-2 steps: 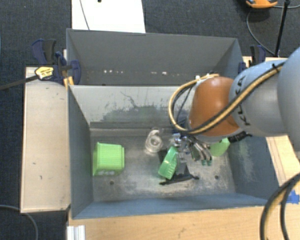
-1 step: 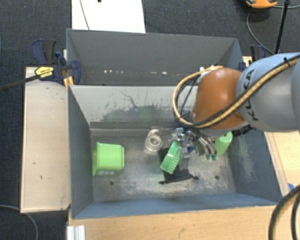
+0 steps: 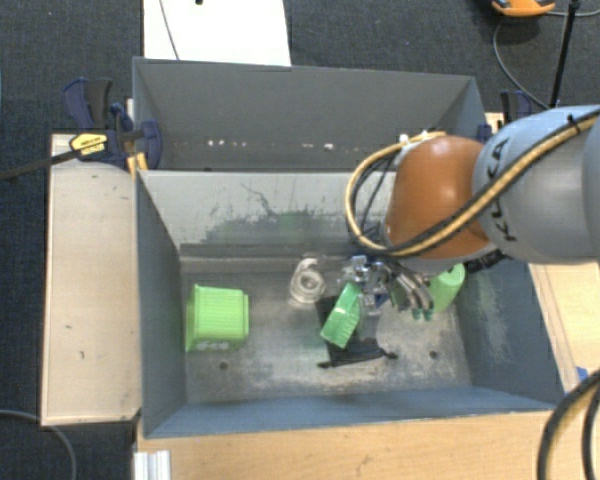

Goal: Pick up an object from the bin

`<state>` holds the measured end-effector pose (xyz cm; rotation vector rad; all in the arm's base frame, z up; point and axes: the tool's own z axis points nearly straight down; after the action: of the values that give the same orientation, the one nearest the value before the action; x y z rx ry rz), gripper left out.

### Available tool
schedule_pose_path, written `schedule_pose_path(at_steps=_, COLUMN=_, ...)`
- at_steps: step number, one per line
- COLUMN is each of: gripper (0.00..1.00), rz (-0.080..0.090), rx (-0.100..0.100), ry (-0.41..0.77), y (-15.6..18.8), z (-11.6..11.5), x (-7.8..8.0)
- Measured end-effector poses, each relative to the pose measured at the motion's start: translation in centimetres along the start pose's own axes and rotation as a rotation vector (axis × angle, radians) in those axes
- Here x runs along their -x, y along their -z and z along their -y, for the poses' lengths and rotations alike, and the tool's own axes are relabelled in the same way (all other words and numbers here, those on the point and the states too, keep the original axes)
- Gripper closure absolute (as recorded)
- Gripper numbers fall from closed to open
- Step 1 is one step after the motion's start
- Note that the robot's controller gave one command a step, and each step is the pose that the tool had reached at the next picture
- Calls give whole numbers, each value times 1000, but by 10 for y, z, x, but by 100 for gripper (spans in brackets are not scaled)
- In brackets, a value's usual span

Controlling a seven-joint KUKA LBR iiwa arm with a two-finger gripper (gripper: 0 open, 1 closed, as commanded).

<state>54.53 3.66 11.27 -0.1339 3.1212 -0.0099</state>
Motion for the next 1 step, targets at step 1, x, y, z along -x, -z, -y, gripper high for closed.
schedule_pose_path(at_steps=1, gripper=100, rz=7, rx=0, ry=2, y=-21, z=-1, x=23)
